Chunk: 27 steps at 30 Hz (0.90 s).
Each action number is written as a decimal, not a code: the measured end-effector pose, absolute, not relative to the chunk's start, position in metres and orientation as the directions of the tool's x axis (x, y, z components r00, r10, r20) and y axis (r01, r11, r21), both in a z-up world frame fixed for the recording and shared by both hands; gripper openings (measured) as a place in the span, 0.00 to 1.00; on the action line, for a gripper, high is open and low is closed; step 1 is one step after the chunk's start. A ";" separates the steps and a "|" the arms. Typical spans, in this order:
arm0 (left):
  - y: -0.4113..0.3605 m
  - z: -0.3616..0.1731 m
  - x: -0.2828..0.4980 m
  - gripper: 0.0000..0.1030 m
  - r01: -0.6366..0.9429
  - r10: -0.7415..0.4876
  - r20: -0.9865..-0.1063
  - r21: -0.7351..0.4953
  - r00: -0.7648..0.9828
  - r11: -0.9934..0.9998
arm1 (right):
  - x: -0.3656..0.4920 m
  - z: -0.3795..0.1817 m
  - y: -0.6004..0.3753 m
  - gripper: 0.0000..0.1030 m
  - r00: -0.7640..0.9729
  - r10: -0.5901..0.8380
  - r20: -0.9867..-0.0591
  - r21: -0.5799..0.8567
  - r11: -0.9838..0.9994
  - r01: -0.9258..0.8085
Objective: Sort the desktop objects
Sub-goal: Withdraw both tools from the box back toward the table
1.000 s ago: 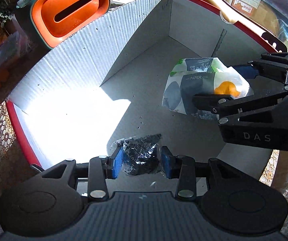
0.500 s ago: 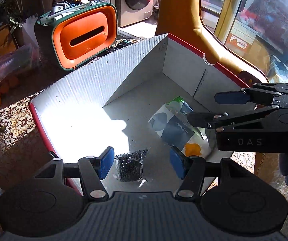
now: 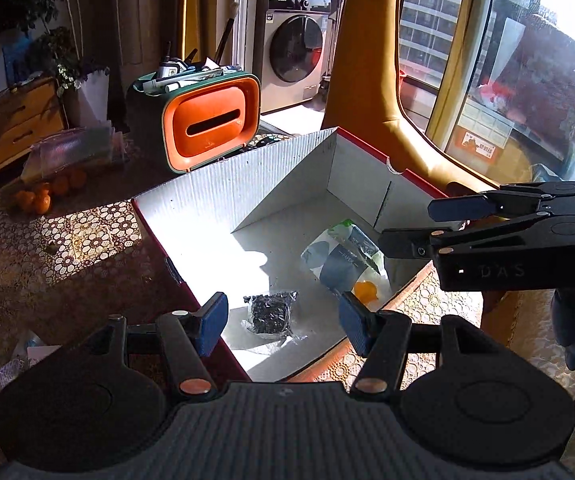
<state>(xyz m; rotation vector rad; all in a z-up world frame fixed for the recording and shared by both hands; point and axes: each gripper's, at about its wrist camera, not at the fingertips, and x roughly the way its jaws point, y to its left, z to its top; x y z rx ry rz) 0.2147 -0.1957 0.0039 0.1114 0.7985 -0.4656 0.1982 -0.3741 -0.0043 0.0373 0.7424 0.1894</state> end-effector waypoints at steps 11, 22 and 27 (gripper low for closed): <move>-0.140 0.023 0.167 0.58 0.395 -0.354 -0.643 -0.086 0.679 0.915 | 0.156 0.021 -0.335 0.71 0.749 0.244 -0.616 0.110 0.968 -0.226; -0.081 0.022 0.115 0.78 0.324 -0.294 -0.584 -0.056 0.757 0.945 | 0.126 0.023 -0.281 0.81 0.756 0.316 -0.573 0.119 0.945 -0.305; -0.057 0.017 0.093 0.80 0.299 -0.269 -0.565 -0.042 0.780 0.953 | 0.116 0.019 -0.258 0.85 0.751 0.351 -0.559 0.130 0.932 -0.338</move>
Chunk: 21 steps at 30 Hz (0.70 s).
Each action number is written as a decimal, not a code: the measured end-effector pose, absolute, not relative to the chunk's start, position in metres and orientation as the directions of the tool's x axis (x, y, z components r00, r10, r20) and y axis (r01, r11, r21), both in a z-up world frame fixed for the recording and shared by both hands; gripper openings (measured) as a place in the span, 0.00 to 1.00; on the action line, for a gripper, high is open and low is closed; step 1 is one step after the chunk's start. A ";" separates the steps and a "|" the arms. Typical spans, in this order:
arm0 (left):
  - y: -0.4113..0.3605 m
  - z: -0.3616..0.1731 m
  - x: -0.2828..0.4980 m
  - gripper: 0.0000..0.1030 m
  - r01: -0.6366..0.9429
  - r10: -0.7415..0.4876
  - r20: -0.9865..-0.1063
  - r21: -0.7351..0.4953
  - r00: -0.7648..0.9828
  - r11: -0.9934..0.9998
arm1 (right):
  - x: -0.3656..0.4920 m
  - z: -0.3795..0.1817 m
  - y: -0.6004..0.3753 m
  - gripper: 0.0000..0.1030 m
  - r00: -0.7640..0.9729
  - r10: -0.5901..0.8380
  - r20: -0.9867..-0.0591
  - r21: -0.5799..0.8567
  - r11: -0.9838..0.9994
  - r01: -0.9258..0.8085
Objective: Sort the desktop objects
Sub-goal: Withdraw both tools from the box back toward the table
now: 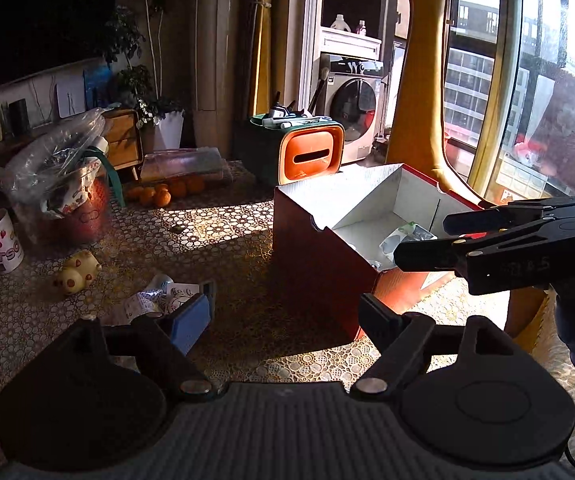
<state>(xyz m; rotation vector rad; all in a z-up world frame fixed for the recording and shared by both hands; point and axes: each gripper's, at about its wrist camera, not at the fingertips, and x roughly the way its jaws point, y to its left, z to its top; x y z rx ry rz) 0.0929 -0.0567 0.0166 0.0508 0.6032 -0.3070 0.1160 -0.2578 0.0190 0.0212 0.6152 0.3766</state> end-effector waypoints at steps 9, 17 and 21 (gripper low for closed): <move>-0.015 0.004 0.063 0.84 0.219 -0.209 -0.541 -0.047 0.815 0.975 | 0.103 0.009 -0.221 0.90 0.748 0.362 -0.556 0.110 0.924 -0.365; 0.016 -0.020 0.048 0.86 0.150 -0.151 -0.552 -0.047 0.820 0.988 | 0.097 -0.008 -0.189 0.92 0.737 0.379 -0.559 0.110 0.915 -0.388; 0.029 -0.032 0.045 1.00 0.110 -0.117 -0.557 -0.045 0.822 0.993 | 0.097 -0.018 -0.175 0.92 0.727 0.387 -0.566 0.112 0.911 -0.398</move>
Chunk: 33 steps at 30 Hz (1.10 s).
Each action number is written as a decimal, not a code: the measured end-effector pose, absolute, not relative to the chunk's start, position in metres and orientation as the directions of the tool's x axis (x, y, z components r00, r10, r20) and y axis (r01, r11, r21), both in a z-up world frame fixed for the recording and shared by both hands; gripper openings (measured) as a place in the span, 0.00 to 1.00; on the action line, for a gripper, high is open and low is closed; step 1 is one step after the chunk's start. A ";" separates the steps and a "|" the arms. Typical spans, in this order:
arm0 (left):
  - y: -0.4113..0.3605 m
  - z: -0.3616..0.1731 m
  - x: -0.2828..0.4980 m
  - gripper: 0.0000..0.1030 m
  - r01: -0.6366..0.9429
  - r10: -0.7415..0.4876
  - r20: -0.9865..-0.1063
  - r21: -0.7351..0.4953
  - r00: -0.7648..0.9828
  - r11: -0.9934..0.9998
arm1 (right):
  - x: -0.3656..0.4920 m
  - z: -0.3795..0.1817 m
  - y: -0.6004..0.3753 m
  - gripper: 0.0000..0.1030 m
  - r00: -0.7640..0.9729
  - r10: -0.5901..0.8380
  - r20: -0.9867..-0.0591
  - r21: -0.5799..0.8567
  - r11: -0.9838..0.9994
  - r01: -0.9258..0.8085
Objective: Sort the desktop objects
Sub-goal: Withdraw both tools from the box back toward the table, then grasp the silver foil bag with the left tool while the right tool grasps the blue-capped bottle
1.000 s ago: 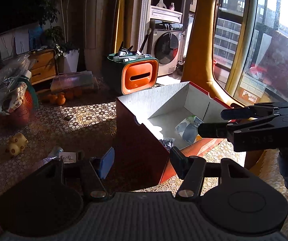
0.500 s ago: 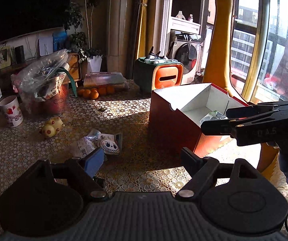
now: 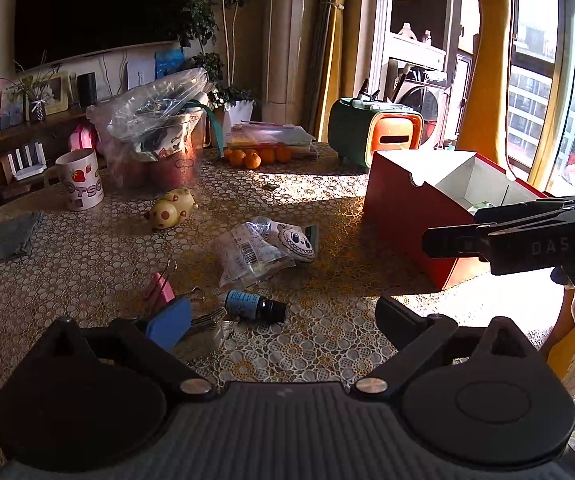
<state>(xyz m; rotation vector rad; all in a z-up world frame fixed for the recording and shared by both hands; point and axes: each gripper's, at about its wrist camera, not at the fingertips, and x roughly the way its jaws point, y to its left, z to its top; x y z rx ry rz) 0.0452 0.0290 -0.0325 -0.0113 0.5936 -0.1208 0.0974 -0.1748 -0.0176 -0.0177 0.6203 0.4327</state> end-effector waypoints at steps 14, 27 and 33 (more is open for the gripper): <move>0.066 -0.067 0.049 1.00 -0.011 0.014 -0.573 0.008 0.819 1.000 | 0.110 -0.050 -0.125 0.90 0.674 0.416 -0.611 0.075 0.878 -0.473; 0.087 -0.103 0.090 1.00 -0.095 0.056 -0.619 -0.030 0.783 0.995 | 0.141 -0.092 -0.091 0.81 0.615 0.424 -0.665 0.024 0.835 -0.550; 0.093 -0.108 0.101 1.00 -0.129 0.062 -0.625 -0.063 0.778 0.990 | 0.152 -0.109 -0.082 0.75 0.588 0.429 -0.686 0.008 0.812 -0.583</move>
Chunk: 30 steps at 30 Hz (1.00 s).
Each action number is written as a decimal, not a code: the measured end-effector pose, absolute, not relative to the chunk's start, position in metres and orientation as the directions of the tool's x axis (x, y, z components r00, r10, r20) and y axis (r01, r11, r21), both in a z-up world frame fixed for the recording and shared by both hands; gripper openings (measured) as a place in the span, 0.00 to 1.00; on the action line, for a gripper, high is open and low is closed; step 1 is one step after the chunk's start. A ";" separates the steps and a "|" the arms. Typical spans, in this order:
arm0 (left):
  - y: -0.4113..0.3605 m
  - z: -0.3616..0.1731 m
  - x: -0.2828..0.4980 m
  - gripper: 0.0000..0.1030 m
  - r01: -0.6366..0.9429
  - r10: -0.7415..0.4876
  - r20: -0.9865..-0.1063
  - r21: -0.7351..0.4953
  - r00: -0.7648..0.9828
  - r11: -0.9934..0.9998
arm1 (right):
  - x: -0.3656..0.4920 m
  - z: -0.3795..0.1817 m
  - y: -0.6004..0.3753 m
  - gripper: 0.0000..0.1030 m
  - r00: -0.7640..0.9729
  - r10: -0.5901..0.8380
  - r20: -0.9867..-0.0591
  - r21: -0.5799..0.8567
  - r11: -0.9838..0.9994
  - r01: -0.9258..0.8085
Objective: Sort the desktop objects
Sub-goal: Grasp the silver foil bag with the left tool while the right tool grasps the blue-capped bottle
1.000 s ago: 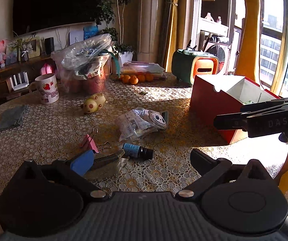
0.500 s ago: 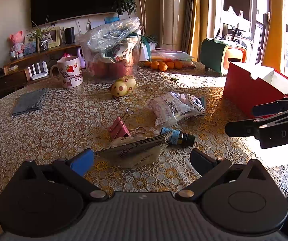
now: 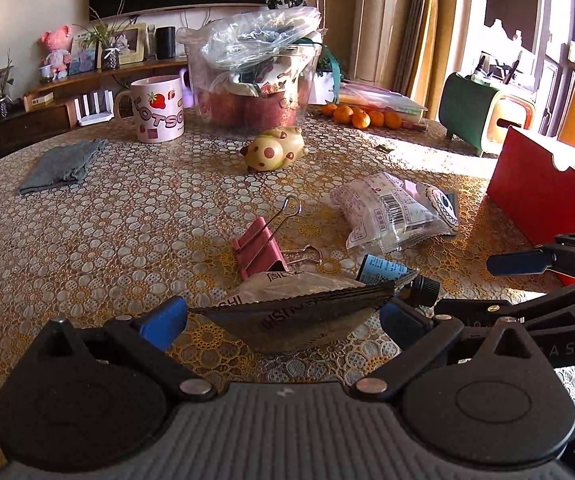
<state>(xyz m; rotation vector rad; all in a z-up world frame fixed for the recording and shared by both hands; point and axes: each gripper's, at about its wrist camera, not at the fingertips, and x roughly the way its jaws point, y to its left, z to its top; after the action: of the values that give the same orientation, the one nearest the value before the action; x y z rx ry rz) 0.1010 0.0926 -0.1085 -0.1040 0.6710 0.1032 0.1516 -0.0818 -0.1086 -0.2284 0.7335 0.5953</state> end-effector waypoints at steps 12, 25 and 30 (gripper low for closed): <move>0.100 -0.110 0.109 1.00 -0.134 0.055 -0.619 -0.082 0.783 0.988 | 0.167 -0.120 -0.054 0.59 0.553 0.470 -0.688 0.012 0.769 -0.639; 0.108 -0.108 0.116 0.85 -0.131 0.006 -0.628 -0.153 0.778 0.980 | 0.172 -0.124 -0.042 0.45 0.552 0.490 -0.675 0.022 0.760 -0.649; 0.107 -0.107 0.114 0.79 -0.138 0.011 -0.632 -0.152 0.775 0.979 | 0.167 -0.122 -0.034 0.30 0.546 0.498 -0.674 0.009 0.744 -0.668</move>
<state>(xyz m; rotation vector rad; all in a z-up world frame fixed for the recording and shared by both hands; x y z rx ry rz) 0.1143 0.1074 -0.1071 -0.1948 0.6801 0.0813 0.1674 -0.0340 -0.1225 -0.2620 0.7084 0.7008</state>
